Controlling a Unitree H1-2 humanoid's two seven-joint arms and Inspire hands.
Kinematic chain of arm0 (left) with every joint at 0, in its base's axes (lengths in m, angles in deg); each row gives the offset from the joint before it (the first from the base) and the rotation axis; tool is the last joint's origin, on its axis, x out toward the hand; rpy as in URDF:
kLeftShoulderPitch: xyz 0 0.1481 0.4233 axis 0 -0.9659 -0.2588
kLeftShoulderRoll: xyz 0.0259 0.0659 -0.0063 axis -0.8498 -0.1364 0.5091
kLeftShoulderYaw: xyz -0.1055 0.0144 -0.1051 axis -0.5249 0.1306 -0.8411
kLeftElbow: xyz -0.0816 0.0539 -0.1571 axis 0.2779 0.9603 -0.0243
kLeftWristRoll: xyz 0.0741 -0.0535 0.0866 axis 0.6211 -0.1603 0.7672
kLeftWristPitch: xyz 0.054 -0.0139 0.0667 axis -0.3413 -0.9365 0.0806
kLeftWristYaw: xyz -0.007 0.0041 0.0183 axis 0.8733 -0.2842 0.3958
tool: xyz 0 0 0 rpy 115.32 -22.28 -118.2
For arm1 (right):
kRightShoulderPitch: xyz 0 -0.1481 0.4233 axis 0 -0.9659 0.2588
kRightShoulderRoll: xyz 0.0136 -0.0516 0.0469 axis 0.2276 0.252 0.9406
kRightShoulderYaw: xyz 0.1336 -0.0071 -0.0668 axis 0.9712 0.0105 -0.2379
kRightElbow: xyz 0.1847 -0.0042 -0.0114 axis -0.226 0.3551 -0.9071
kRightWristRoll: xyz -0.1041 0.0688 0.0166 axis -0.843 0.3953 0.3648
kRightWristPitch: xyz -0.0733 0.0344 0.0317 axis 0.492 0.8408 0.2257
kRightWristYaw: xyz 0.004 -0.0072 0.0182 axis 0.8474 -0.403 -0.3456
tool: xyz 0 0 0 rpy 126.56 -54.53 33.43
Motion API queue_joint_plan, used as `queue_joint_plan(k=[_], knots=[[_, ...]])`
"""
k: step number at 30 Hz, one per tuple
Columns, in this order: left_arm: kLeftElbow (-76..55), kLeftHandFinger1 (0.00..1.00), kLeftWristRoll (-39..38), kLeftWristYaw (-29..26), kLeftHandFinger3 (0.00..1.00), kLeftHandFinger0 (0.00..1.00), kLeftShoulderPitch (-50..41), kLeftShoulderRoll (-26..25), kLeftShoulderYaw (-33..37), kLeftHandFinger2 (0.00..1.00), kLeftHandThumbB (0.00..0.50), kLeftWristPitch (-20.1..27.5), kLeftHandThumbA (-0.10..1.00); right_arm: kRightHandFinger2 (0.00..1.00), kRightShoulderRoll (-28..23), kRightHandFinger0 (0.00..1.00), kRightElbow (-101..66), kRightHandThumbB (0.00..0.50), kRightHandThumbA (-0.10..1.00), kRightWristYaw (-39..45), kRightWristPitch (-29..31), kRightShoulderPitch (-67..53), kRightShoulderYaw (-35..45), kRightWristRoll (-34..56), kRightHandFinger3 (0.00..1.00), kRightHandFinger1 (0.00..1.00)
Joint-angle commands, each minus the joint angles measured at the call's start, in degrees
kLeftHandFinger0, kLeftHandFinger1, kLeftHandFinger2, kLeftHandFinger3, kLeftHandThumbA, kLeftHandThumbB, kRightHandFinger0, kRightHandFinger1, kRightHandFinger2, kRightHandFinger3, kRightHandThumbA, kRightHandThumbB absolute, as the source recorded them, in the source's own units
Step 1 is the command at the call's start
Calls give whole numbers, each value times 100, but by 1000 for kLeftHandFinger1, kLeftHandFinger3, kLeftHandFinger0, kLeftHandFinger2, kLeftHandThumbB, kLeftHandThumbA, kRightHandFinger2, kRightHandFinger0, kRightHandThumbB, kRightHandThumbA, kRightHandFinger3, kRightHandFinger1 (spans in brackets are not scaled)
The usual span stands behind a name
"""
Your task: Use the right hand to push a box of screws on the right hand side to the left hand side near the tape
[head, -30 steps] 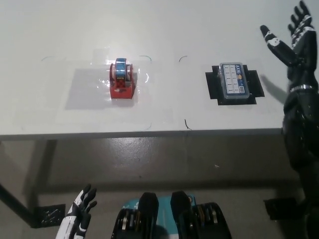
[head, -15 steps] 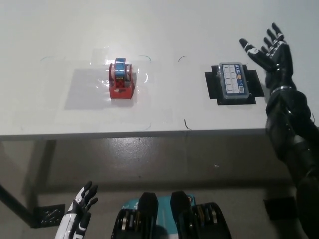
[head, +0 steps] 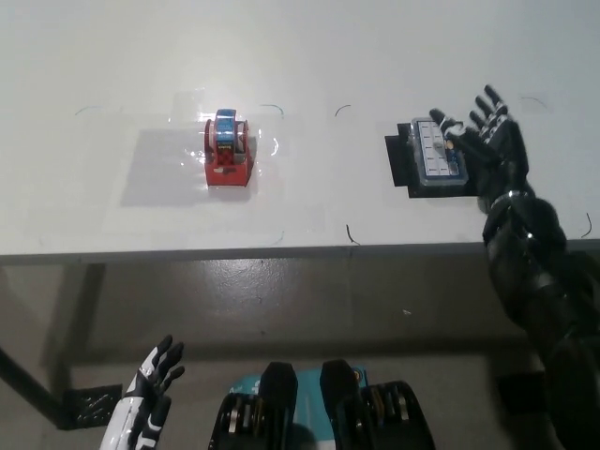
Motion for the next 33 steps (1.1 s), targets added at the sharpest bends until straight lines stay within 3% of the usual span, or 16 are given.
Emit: queue_joint_plan(k=[1, 6, 12, 15, 17, 20, 21, 22, 27, 30, 33], knots=[[-187, 1000, -95, 59, 1000, 1000, -4, -60, -47, 1000, 168, 197, 906, 1000, 32, 1000, 52, 96, 935, 158, 300, 42, 70, 76, 1000, 1000], [-161, 1000, -74, 46, 1000, 1000, 34, -38, -56, 1000, 172, 198, 909, 1000, 138, 1000, 80, 75, 952, 164, 291, -51, 78, 75, 1000, 1000], [-132, 1000, -54, 49, 1000, 1000, 27, -5, -23, 1000, 175, 212, 915, 1000, 377, 1000, 108, 119, 906, 305, 163, -138, 142, 175, 1000, 1000], [-136, 1000, -99, 67, 1000, 1000, 19, -16, -20, 1000, 162, 226, 912, 1000, 552, 1000, 98, 90, 942, 347, 235, -138, 139, 171, 1000, 1000], [-140, 1000, -56, 47, 1000, 1000, 14, -9, -25, 1000, 158, 228, 911, 1000, 661, 1000, 91, 126, 991, 337, 293, -131, 154, 186, 1000, 1000], [-157, 1000, -45, 46, 1000, 1000, 6, 18, -7, 1000, 173, 163, 915, 1000, 755, 1000, 82, 134, 1000, 318, 507, -166, -89, -84, 1000, 1000], [-159, 1000, -52, 52, 1000, 1000, 7, 17, -4, 1000, 183, 168, 916, 1000, 816, 1000, 83, 221, 1000, 400, 504, -161, -172, -139, 1000, 1000], [-160, 1000, -61, 57, 1000, 1000, 7, 14, -2, 1000, 184, 171, 915, 1000, 841, 1000, 84, 236, 1000, 409, 504, -158, -209, -145, 1000, 1000], [-135, 1000, -142, 118, 1000, 1000, -25, -23, 9, 1000, 158, 215, 909, 1000, 1089, 1000, 119, 263, 1000, 224, 300, -27, -220, -65, 1000, 1000], [-132, 1000, -171, 140, 1000, 1000, -46, -21, 4, 1000, 154, 228, 904, 1000, 1202, 1000, 134, 251, 1000, 249, 377, 16, -120, 52, 1000, 1000], [-137, 1000, -174, 140, 1000, 1000, -55, 1, 6, 1000, 154, 228, 900, 1000, 1348, 1000, 155, 313, 1000, 143, 303, 109, -31, 133, 1000, 1000]])
